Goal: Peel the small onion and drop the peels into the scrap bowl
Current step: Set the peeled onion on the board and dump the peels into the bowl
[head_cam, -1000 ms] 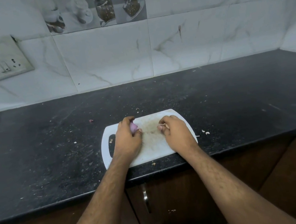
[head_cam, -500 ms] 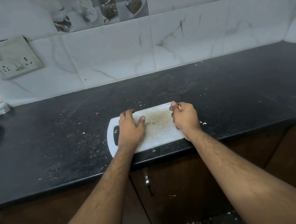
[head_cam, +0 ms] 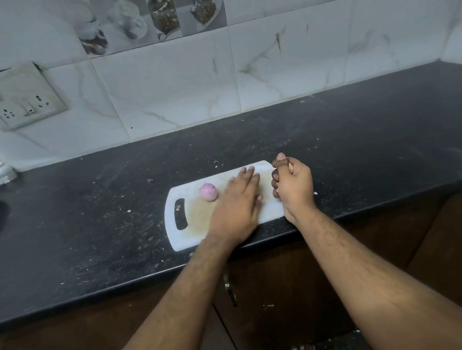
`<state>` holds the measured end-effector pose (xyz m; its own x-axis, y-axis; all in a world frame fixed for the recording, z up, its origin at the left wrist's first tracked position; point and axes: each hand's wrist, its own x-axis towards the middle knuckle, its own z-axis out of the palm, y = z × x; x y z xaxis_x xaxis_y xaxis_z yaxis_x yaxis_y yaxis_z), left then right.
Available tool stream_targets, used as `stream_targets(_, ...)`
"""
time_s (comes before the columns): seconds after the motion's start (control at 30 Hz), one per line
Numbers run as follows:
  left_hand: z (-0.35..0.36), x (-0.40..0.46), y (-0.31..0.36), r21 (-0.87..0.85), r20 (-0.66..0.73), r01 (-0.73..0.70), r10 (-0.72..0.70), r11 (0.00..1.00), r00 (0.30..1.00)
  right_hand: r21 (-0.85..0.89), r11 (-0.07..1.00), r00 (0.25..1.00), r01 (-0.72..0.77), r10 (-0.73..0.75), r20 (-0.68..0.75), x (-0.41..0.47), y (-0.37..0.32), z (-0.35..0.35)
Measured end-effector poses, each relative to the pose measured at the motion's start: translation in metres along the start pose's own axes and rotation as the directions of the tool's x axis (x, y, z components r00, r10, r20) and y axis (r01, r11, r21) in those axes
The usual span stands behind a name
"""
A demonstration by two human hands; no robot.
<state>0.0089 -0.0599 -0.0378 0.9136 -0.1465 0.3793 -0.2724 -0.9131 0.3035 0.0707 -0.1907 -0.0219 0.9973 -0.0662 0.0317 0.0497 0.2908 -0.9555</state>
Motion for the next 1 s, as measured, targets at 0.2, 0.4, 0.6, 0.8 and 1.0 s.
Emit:
stream_targets(0.2, 0.014, 0.008, 0.031, 0.050, 0.225, 0.094, -0.103, 0.994, 0.969, 0.096, 0.995, 0.999, 0.019, -0.016, -0.035, -0.001, -0.003, -0.006)
stream_targets(0.4, -0.005, -0.032, 0.046, -0.053, 0.083, 0.066, -0.061, 0.996, 0.995, -0.036, 0.998, 0.998, 0.056, -0.056, 0.005, -0.005, -0.006, 0.000)
stream_targets(0.6, -0.010, -0.067, 0.056, -0.498, -0.227, 0.372, -0.532, 0.783, 0.816, -0.059, 0.998, 0.998, 0.021, -0.018, 0.053, -0.048, -0.016, 0.022)
stream_targets(0.8, -0.024, -0.111, 0.086, -0.977, 0.128, -0.070, -0.823, -0.199, 0.554, 0.305, 0.894, 0.945, -0.327, 0.303, 0.125, -0.135, -0.013, 0.033)
stream_targets(1.0, -0.060, -0.175, 0.101, -0.873, 0.261, -0.225, -0.804, -0.433, 0.535, 0.428, 0.735, 0.850, -0.526, 0.440, 0.289, -0.233, 0.007, 0.038)
